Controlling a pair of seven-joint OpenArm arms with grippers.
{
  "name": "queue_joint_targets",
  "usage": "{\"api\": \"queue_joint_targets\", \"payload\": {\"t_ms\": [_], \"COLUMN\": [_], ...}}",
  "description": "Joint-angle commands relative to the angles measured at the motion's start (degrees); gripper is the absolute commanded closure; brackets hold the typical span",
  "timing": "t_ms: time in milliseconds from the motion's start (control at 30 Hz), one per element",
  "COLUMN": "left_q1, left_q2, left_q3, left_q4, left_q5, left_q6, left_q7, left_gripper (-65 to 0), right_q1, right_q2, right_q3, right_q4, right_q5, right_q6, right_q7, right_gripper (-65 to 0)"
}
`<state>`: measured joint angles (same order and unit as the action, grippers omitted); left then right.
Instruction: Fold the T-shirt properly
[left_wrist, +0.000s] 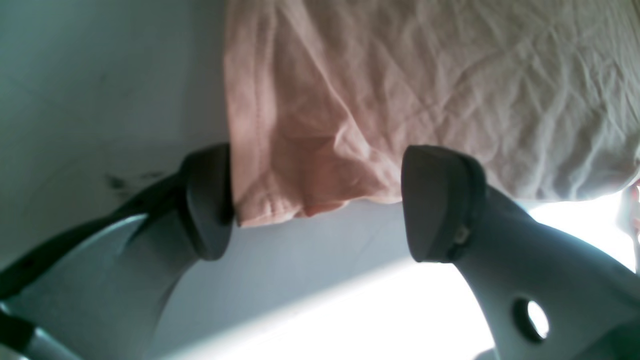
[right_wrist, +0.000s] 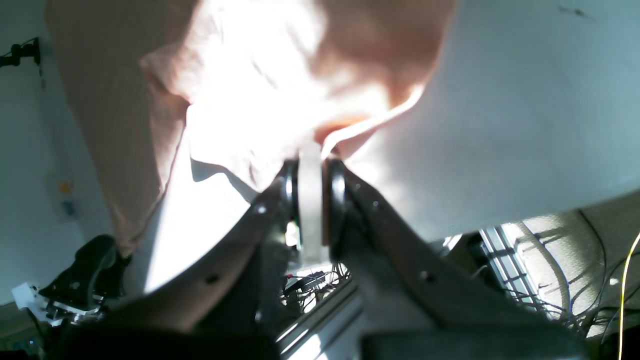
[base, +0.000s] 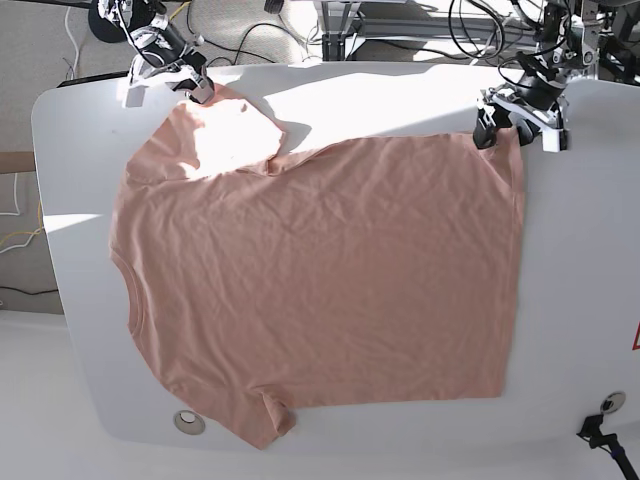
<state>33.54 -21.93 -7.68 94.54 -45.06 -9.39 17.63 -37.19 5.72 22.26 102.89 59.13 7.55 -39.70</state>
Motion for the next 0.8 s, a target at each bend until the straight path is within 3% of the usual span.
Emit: {"api": "queue_joint_targets", "payload": {"t_ms": [0,433,500,667,767], "left_q1": [0.79,-2.29,-2.81,-4.13,-4.57], "left_q2": [-0.44,-0.35,-0.35,-0.35,-0.35], "left_q3": [0.34,2.01,2.01,2.01,1.92], "left_q4": [0.10,0.10,0.01,-2.10,-2.98], "left_q5": [0.00,0.09,0.09,0.00,0.00], "left_q6": [0.29,0.29,0.29,0.29,0.29], "left_q7": [1.76,1.76,1.76,1.76,1.76], "left_gripper": [-47.3,-46.9,-40.7,-10.6,-8.0], "right_q1": [-0.48,-0.39,-0.39,-0.30,0.31], "right_q2": [0.48,0.48,0.48,0.48,0.48], "right_q3": [0.20,0.20,0.20,0.20,0.20], "right_q4": [0.80,0.80,0.80,0.80,0.80], "right_q5": [1.04,1.04,1.13,1.22,1.22], "right_q6": [0.76,0.76,0.76,0.76,0.76], "right_q7": [0.36,0.36,0.36,0.36,0.27], "right_gripper": [0.0,0.0,0.0,0.0,0.0]}}
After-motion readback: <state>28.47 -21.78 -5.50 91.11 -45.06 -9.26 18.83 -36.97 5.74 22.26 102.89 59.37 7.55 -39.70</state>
